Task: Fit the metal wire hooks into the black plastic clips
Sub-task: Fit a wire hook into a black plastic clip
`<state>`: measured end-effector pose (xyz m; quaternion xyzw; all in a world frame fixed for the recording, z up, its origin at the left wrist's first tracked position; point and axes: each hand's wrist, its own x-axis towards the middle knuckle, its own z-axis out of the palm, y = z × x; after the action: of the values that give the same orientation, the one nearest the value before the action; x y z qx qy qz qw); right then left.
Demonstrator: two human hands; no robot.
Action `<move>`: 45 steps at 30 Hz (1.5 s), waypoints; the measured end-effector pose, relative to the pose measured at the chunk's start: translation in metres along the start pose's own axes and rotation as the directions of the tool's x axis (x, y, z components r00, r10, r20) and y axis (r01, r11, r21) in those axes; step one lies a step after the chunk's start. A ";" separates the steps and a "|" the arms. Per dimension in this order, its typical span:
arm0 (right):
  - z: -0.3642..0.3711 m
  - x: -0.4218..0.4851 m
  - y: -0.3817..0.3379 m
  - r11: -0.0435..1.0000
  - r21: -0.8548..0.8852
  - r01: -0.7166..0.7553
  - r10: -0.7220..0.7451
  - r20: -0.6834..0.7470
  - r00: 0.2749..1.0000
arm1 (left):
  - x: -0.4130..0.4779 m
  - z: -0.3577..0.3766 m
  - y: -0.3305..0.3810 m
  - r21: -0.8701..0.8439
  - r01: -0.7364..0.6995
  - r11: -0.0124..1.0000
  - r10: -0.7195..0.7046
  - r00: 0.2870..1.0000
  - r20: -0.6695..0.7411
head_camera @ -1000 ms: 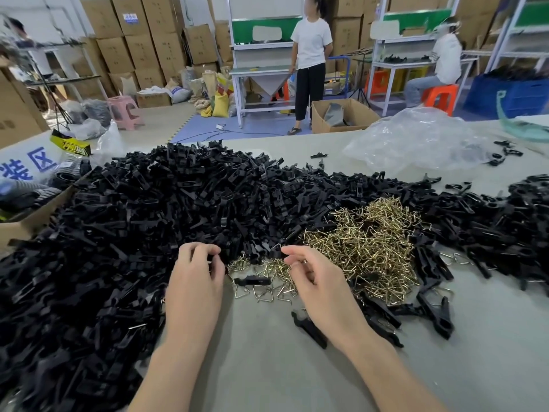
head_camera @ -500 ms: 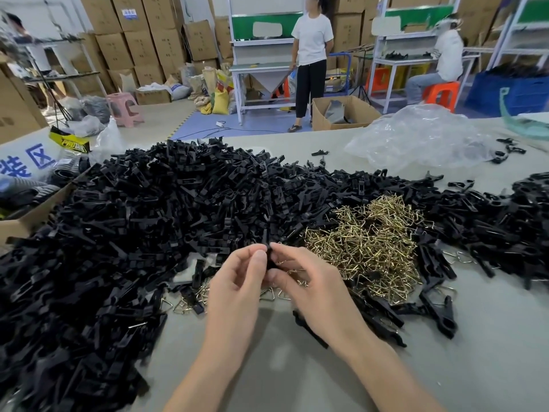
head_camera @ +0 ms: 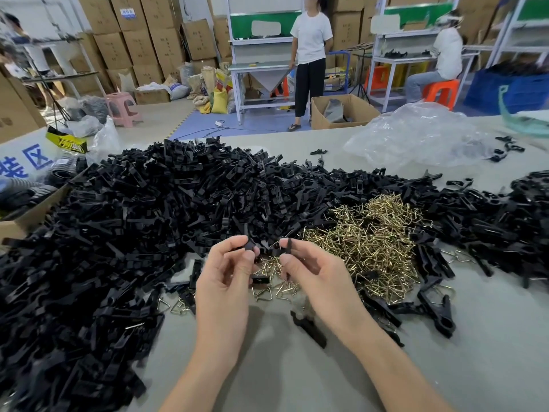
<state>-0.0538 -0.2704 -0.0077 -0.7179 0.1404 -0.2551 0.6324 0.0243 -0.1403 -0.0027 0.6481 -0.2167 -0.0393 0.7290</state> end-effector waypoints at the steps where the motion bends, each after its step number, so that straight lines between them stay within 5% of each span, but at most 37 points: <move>1: -0.002 0.002 0.001 0.996 0.076 -0.039 0.039 0.002 0.999 | 0.000 0.000 0.000 -0.014 0.020 1.000 -0.020 1.000 0.011; 6: -0.003 0.008 0.004 0.862 0.478 -0.170 0.162 0.058 0.985 | -0.003 0.004 -0.003 0.007 0.109 0.994 -0.109 0.980 0.169; 11: -0.003 0.009 0.004 0.808 0.561 -0.179 0.164 0.078 0.983 | -0.004 0.005 -0.001 -0.041 0.135 0.990 -0.124 0.970 0.208; 18: -0.002 0.006 0.001 0.847 0.495 -0.193 0.171 0.091 0.981 | -0.007 0.008 0.000 0.009 0.078 0.997 -0.078 0.990 0.118; 34: -0.003 0.006 0.002 0.852 0.501 -0.151 0.133 0.072 0.988 | -0.010 0.006 0.001 0.112 0.050 0.992 -0.067 0.987 0.148; 42: 0.003 -0.002 0.000 0.980 0.196 -0.033 0.005 0.144 0.990 | -0.010 0.004 0.004 0.108 0.002 0.994 -0.025 0.976 0.216; 45: 0.005 -0.002 -0.001 0.995 0.100 0.031 -0.041 0.107 0.993 | -0.006 -0.002 -0.002 0.336 -0.142 0.931 0.069 0.973 0.221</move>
<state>-0.0533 -0.2650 -0.0077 -0.7011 0.0802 -0.2336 0.6689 0.0198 -0.1364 -0.0061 0.7471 -0.3289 -0.0274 0.5771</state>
